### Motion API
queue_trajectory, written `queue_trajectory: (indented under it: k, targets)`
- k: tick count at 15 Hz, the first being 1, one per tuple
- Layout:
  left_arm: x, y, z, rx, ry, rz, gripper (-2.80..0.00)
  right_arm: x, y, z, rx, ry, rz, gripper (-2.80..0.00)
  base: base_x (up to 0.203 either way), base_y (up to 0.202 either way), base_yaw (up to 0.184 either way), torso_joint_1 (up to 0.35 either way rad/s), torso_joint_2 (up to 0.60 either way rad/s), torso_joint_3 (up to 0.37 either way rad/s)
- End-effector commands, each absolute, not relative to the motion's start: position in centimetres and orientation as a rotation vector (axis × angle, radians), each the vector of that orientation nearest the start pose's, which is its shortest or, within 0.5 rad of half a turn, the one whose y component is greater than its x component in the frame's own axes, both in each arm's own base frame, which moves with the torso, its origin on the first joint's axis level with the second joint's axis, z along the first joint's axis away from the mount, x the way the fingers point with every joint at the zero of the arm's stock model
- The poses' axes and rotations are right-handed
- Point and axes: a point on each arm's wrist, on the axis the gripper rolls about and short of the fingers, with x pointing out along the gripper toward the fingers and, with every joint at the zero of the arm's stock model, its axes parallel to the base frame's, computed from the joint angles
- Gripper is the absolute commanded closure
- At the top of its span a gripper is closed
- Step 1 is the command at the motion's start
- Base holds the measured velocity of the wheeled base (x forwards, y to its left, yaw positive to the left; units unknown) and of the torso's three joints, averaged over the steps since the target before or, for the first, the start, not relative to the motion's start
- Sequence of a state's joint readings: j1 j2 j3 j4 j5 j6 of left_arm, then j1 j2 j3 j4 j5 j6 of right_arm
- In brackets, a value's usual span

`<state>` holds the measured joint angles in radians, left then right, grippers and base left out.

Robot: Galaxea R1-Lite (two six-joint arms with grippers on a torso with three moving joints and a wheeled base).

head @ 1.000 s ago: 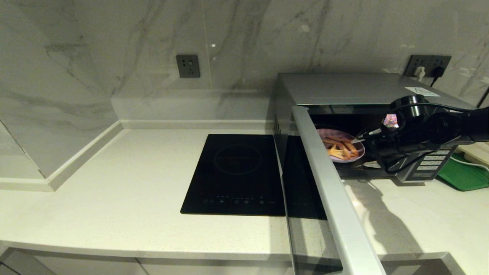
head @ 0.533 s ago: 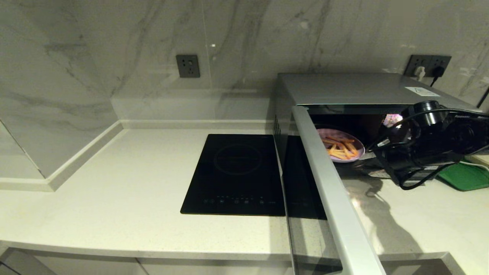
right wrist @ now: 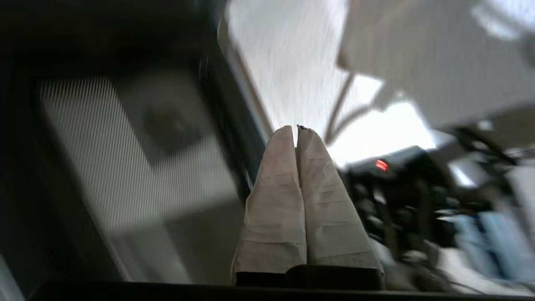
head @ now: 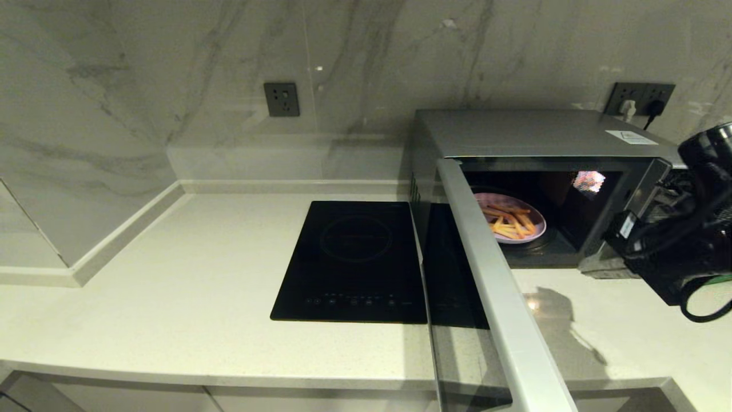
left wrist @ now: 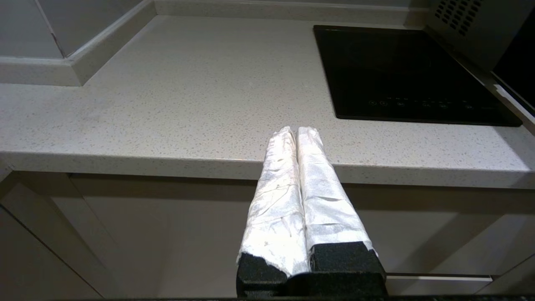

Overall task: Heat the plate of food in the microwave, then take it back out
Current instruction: Close the microwave oven

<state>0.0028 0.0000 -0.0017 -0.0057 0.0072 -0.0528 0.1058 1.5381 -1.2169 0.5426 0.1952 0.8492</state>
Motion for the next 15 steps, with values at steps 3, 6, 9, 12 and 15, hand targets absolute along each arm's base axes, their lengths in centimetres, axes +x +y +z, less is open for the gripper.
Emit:
queue_trajectory:
  k: [3, 6, 9, 12, 15]
  targets:
    - [-2.3, 0.0, 7.7, -0.054, -0.008, 0.011, 0.00, 17.7, 5.0, 31.8, 0.687, 0.939, 0.070, 0.00, 0.000, 0.000, 0.000, 0.000, 0.00, 0.000]
    - [-2.3, 0.0, 7.7, -0.054, -0.008, 0.011, 0.00, 15.5, 7.5, 34.5, 0.534, 0.949, 0.154, 0.00, 0.000, 0.000, 0.000, 0.000, 0.00, 0.000]
    - [-2.3, 0.0, 7.7, -0.054, -0.008, 0.011, 0.00, 15.3, 10.6, 35.2, 0.402, 0.949, 0.199, 0.00, 0.000, 0.000, 0.000, 0.000, 0.00, 0.000]
    - [-2.3, 0.0, 7.7, -0.054, -0.008, 0.011, 0.00, 14.5, 14.3, 35.6, 0.298, 0.934, 0.304, 0.00, 0.000, 0.000, 0.000, 0.000, 0.00, 0.000]
    - [-2.3, 0.0, 7.7, -0.054, -0.008, 0.011, 0.00, 14.4, 17.7, 34.8, 0.205, 0.934, 0.343, 0.00, 0.000, 0.000, 0.000, 0.000, 0.00, 0.000]
